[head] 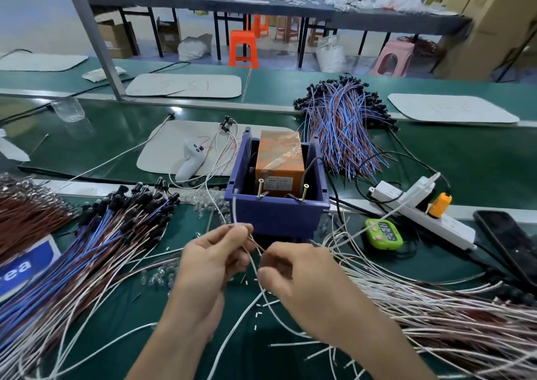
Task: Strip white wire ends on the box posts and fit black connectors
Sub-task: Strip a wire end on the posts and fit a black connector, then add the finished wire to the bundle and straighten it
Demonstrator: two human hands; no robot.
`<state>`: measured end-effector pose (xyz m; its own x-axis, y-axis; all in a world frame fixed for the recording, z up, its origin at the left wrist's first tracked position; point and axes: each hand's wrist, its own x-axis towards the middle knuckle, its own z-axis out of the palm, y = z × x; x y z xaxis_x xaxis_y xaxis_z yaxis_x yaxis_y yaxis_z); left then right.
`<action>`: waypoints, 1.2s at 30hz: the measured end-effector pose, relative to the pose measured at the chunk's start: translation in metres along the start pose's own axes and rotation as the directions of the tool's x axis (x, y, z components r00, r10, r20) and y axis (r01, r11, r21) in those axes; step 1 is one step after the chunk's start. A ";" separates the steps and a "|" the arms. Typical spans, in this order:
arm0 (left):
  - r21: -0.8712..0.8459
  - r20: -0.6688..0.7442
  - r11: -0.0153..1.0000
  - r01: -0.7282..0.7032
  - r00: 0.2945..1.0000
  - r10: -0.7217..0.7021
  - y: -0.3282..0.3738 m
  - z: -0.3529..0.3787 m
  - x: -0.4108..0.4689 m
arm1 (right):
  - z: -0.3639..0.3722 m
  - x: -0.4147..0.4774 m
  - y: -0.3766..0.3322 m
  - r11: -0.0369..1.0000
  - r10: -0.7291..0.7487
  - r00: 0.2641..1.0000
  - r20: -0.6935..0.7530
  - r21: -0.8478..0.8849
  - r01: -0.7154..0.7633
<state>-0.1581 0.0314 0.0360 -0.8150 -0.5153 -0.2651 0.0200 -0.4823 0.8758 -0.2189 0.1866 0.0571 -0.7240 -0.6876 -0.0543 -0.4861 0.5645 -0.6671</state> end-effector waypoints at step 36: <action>0.779 0.482 0.489 -0.393 0.874 -0.065 -0.013 0.017 -0.001 | -0.058 -0.028 0.046 0.992 0.020 0.999 -0.049 -0.124 -0.026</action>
<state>-0.1671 0.0502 0.0313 -0.9925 -0.0778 -0.0946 -0.1213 0.5179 0.8468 -0.2496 0.2584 0.0708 -0.7569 -0.6528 -0.0315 -0.5237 0.6346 -0.5684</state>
